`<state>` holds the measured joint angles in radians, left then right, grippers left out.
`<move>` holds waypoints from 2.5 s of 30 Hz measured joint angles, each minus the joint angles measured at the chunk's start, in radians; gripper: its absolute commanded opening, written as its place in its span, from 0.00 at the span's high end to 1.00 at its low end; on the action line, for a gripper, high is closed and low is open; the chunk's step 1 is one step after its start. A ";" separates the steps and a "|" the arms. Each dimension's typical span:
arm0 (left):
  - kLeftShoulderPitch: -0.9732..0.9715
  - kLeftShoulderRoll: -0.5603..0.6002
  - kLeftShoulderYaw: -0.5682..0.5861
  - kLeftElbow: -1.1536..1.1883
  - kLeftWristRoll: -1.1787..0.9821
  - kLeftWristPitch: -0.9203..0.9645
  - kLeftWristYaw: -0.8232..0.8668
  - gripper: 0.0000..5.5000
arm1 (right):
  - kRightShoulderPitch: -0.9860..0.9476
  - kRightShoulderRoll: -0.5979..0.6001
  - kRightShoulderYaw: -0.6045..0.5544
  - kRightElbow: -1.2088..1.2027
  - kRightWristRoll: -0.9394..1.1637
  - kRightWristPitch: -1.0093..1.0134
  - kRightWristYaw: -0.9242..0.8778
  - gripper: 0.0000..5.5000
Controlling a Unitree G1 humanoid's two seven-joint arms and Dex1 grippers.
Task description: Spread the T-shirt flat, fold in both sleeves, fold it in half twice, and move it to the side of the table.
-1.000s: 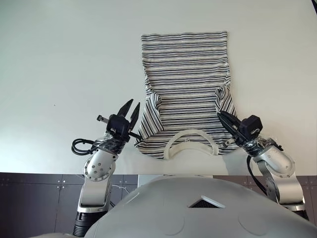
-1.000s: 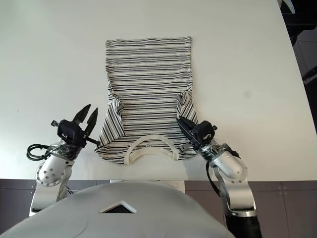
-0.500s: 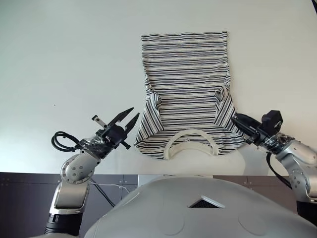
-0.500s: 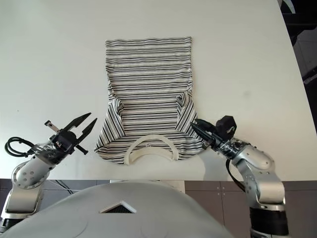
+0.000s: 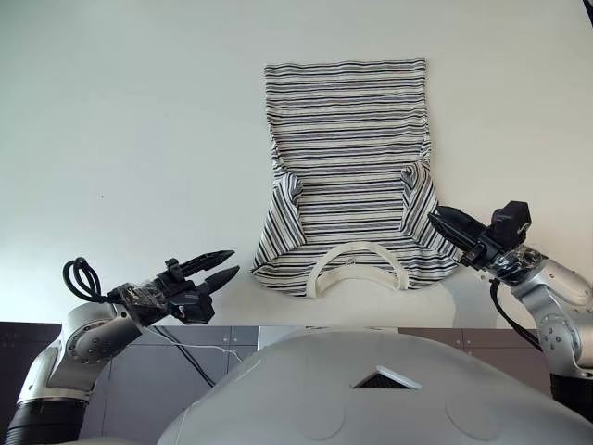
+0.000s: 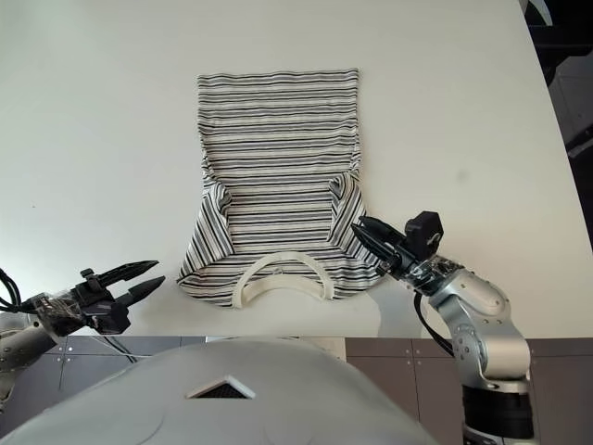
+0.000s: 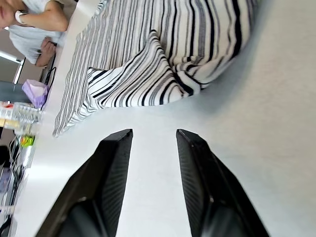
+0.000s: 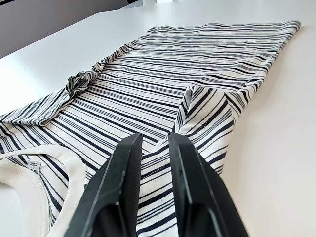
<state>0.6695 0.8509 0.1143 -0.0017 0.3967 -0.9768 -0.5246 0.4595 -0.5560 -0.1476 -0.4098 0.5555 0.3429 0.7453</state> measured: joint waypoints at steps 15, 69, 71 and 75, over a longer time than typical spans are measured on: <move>-0.146 -0.048 -0.158 -0.012 0.138 -0.001 0.100 0.64 | -0.078 -0.014 -0.010 -0.013 -0.003 0.038 -0.003 0.83; -0.173 0.012 -0.271 -0.070 0.114 0.117 0.183 0.98 | -0.118 -0.375 0.207 0.555 -0.949 -1.351 -0.154 0.57; -0.175 0.016 -0.273 -0.063 0.107 0.113 0.183 0.98 | -0.125 -0.375 0.217 0.563 -0.955 -1.350 -0.175 0.57; -0.176 0.018 -0.274 -0.061 0.106 0.112 0.183 0.98 | -0.134 -0.379 0.246 0.577 -0.955 -1.349 -0.192 0.70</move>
<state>0.4938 0.8691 -0.1600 -0.0632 0.5030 -0.8652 -0.3414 0.3257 -0.9349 0.0988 0.1675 -0.3993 -1.0065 0.5536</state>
